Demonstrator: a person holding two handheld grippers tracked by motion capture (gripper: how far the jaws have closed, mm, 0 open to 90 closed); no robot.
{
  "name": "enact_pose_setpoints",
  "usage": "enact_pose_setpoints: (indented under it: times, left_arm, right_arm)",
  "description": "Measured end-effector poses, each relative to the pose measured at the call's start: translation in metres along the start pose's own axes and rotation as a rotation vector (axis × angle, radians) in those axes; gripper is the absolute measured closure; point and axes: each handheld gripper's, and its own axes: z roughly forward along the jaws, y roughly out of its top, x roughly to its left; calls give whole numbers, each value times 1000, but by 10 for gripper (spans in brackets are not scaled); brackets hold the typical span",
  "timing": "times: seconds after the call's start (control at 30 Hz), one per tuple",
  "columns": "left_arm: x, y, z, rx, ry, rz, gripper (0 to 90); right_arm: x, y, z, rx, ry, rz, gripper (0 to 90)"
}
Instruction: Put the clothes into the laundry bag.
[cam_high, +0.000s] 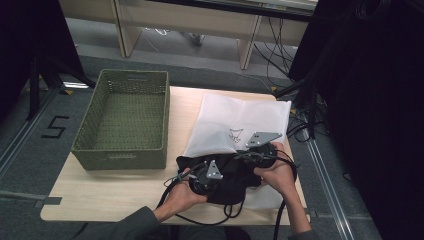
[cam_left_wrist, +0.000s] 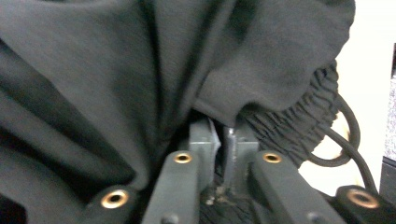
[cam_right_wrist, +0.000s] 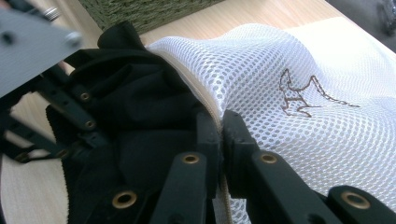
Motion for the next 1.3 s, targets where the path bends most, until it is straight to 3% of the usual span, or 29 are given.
enact_pose_setpoints:
  times: [0.07,0.17,0.23,0.37,0.47,0.63,0.77,0.8,0.83,0.9,0.93,0.97,1.0,1.07,1.13,1.23,1.3]
  left_arm:
    - [7,6,2,-7,30,12,862]
    - [18,19,2,-55,45,-48,873]
    - [22,25,0,-76,56,-52,873]
    - [30,24,10,-60,58,-75,844]
    - [29,20,12,-46,16,-87,723]
    - [16,17,-14,-38,-13,-46,485]
    - [19,6,-40,-66,34,-46,377]
    - [19,6,-40,-66,34,-46,363]
    - [23,-2,-52,-69,67,-37,345]
    - [28,-9,-62,-81,94,-47,340]
    - [28,-9,-62,-81,94,-47,323]
    - [35,-15,-69,-70,143,-59,304]
    - [38,-18,-71,-69,162,-63,301]
    - [43,-23,-72,-59,175,-82,276]
    - [45,-25,-70,-51,177,-81,272]
    - [44,-29,-57,-5,79,-121,263]
    - [41,-32,-43,48,37,-106,239]
  right_arm:
    - [0,0,0,-3,1,1,875]
    - [0,0,0,1,2,-2,875]
    - [-1,0,-1,-2,3,2,875]
    - [-2,-2,-3,-3,1,14,875]
    - [-2,-4,-1,7,0,10,875]
    - [-3,-5,-2,5,0,19,875]
    - [-3,-5,-3,3,0,20,874]
    - [-3,-5,-3,2,-1,15,874]
    - [-2,-5,-2,5,-3,13,874]
    - [-2,-4,-2,7,-2,17,874]
    - [-2,-4,-2,7,-2,17,874]
    - [-2,-4,-1,5,1,14,874]
    - [-2,-4,-1,7,-1,21,874]
    - [-2,-4,-2,10,-1,19,874]
    - [-2,-4,-2,9,-2,21,874]
    - [-2,-4,-1,8,0,10,874]
    - [-2,-4,-1,9,-1,20,874]
